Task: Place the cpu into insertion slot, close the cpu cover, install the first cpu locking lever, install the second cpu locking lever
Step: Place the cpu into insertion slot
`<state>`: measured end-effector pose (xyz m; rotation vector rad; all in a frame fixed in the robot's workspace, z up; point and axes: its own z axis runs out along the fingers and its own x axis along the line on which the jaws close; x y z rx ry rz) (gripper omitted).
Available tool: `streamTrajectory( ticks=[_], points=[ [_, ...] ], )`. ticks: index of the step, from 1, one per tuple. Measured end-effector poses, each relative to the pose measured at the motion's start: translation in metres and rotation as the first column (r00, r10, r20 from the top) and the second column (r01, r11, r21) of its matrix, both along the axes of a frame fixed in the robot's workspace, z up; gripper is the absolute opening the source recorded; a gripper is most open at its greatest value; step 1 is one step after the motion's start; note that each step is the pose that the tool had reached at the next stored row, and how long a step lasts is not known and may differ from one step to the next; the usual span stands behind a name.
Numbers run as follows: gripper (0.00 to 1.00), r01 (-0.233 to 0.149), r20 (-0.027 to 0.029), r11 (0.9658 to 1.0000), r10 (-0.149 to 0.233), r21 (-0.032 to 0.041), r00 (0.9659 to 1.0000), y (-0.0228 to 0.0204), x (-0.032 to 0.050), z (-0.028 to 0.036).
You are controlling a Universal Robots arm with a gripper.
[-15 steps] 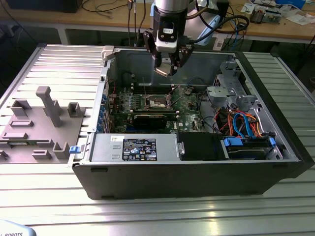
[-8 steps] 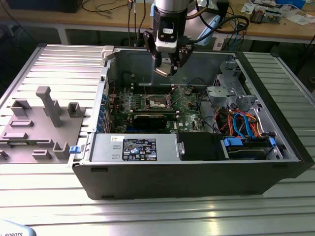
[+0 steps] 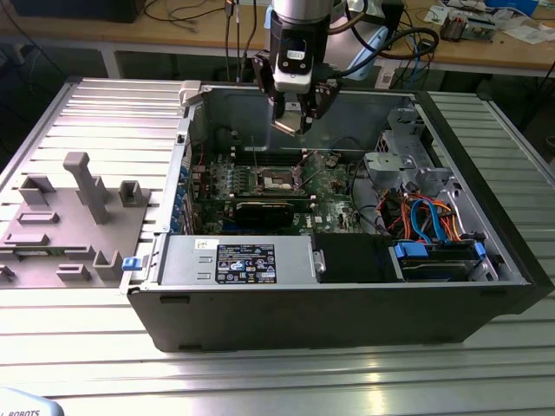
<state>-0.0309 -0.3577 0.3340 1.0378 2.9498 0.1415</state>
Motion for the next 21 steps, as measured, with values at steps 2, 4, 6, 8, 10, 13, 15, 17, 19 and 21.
streamTrajectory(
  ticks=[2, 4, 6, 8, 10, 13, 15, 17, 19, 21],
  points=[
    [0.54, 0.001, 0.0000, 1.0000, -0.001, 0.0000, 1.0000, 0.0000, 0.0000, -0.0001],
    [0.54, 0.002, 0.0000, 1.0000, -0.002, 0.0000, 1.0000, 0.0000, 0.0000, -0.0001],
    [0.54, 0.003, 0.0000, 1.0000, -0.003, 0.0000, 1.0000, 0.0000, 0.0000, -0.0002],
    [0.54, 0.004, 0.0000, 1.0000, -0.004, 0.0000, 1.0000, 0.0000, 0.0000, -0.0003],
    [0.54, 0.005, 0.0000, 1.0000, -0.005, 0.0001, 1.0000, 0.0000, 0.0000, -0.0004],
    [0.54, 0.007, 0.0000, 1.0000, -0.007, 0.0000, 1.0000, 0.0000, 0.0000, -0.0006],
    [0.54, 0.008, 0.0000, 1.0000, -0.008, -0.0001, 1.0000, 0.0000, 0.0000, -0.0007],
    [0.54, 0.013, 0.0000, 0.9999, -0.013, 0.0000, 0.9999, 0.0000, 0.0000, -0.0011],
    [0.54, 0.018, 0.0000, 0.9998, -0.018, 0.0000, 0.9998, 0.0000, 0.0000, -0.0015],
    [0.54, 0.019, 0.0000, 0.9998, -0.019, 0.0000, 0.9998, 0.0000, 0.0000, -0.0016]
  ],
)
